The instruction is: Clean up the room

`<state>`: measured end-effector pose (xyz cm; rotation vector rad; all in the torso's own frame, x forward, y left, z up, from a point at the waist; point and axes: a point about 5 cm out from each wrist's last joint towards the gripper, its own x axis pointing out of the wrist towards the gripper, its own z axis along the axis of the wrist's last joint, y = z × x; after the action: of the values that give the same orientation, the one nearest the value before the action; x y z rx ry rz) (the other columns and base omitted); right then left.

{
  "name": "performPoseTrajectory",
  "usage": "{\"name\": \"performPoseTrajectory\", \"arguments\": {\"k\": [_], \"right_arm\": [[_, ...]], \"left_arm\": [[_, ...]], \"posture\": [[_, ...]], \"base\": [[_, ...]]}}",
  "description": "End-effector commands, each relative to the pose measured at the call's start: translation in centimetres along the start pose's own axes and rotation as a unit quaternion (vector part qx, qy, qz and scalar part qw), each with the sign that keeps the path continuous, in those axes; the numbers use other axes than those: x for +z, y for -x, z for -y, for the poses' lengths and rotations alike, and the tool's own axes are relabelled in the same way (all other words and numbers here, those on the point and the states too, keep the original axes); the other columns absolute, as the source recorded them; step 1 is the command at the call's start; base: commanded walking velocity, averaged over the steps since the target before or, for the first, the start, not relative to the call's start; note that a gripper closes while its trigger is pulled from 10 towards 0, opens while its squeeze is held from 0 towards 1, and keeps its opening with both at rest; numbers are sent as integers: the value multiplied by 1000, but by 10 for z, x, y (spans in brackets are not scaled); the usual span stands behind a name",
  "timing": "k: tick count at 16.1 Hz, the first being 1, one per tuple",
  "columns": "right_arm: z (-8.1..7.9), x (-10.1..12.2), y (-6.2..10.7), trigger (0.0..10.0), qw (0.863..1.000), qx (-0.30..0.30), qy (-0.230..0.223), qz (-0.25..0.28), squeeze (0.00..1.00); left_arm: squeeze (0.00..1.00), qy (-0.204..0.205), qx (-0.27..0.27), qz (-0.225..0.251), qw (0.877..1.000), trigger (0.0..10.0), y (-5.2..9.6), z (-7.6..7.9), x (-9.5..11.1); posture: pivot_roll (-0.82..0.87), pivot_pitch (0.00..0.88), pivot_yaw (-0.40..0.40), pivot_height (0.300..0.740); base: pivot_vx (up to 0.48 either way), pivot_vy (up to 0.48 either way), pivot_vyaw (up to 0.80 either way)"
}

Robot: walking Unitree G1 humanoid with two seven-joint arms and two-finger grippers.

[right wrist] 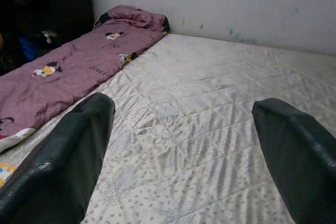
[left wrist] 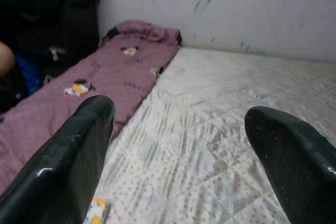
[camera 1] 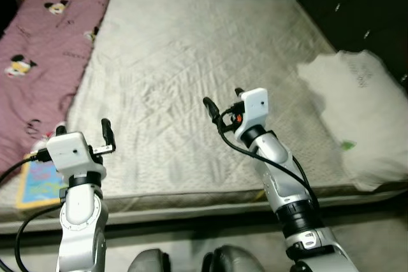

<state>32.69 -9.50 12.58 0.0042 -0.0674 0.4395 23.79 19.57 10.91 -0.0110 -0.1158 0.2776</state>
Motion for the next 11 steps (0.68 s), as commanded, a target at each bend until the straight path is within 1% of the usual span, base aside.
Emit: {"name": "performPoseTrajectory", "arguments": {"k": [1,4,7,9,10,11], "right_arm": [[4,0,3,10000,1000,-10,2,1,0],[5,-1,1,10000,1000,-26,2,-1,0],[13,-4,1,10000,998,-62,-12,-14,0],[14,-6,2,10000,998,-62,-18,-18,0],[14,-7,3,10000,997,-66,-24,-15,0],[14,-7,4,10000,997,-74,-31,-11,0]], "left_arm": [[0,-6,-6,-2,1000,10000,4,0,1],[0,-10,-2,-7,1000,10000,7,-3,-2],[0,-20,6,-1,1000,10000,8,-5,-1],[0,-37,9,-1,999,10000,8,-6,-1],[0,-42,10,-4,999,10000,9,-4,0],[0,-31,6,-23,999,10000,9,-1,-2]], "posture": [[-44,101,-50,740],[-36,101,-51,740],[-31,92,-44,740],[-30,86,-36,740],[-32,74,-3,740],[-36,70,9,740]], "base": [[0,465,0],[0,460,0],[0,458,0],[0,0,0],[0,0,0],[0,0,0]]}}
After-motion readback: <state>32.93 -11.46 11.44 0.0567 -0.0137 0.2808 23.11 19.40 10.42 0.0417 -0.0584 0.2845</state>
